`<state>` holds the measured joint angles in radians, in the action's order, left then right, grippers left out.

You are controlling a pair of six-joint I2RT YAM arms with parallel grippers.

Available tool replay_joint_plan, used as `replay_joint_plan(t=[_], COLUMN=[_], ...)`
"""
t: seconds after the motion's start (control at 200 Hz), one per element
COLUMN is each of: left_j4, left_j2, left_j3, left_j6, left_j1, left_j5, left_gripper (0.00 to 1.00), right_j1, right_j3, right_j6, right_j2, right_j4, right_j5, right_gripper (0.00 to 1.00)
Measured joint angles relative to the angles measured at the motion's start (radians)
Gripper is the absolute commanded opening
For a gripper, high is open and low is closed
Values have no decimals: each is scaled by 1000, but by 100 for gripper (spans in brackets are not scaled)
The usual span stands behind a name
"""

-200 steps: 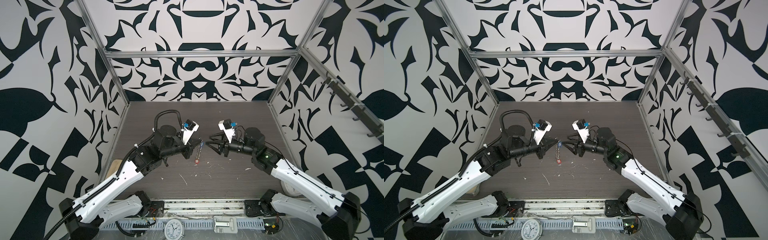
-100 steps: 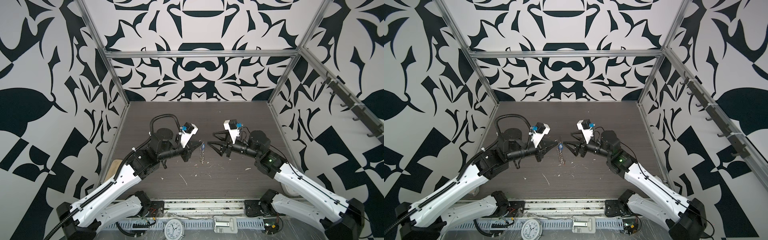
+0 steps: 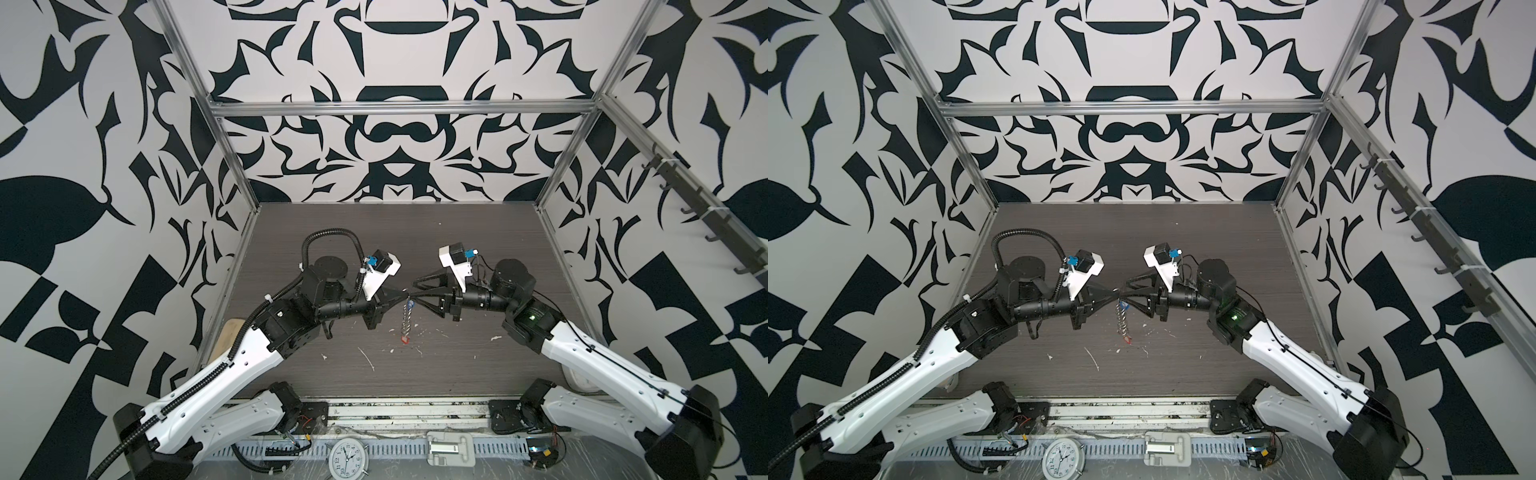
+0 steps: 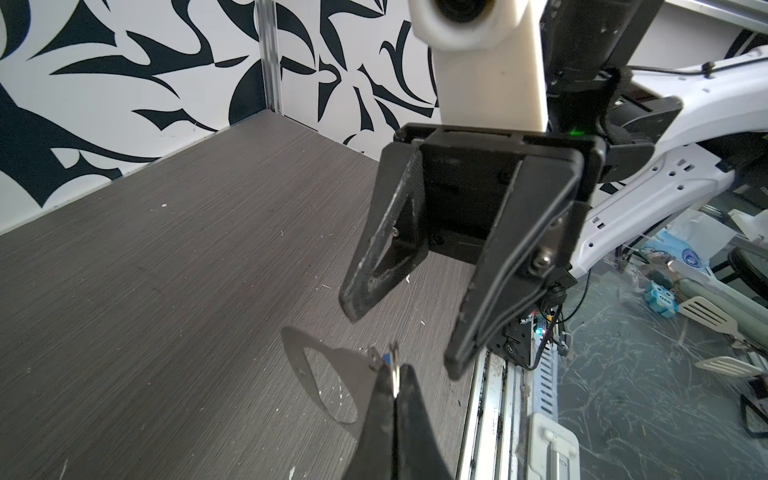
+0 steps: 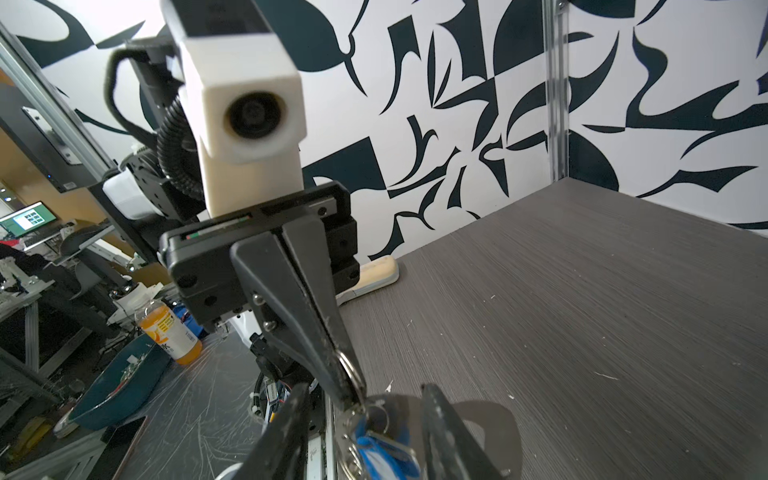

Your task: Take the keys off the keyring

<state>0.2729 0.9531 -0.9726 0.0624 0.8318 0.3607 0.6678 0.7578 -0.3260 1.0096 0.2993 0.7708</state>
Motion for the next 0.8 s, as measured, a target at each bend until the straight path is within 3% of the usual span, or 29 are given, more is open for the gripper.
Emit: replay_joint_plan(t=[0.315, 0.625, 0.8], left_j4=[0, 0, 2], left_j2=[0, 0, 2], left_j3=[-2, -2, -4], left_j6=[-4, -4, 0], left_j1=[0, 0, -2], left_j5=[11, 22, 24], left_gripper=[0, 0, 0], right_j1=[0, 1, -1], right_j3=[0, 0, 0], right_j6=[-13, -31, -39], right_j2=[6, 7, 19], right_j4=[9, 22, 39], right_j5=[21, 41, 57], right_gripper=[22, 16, 0])
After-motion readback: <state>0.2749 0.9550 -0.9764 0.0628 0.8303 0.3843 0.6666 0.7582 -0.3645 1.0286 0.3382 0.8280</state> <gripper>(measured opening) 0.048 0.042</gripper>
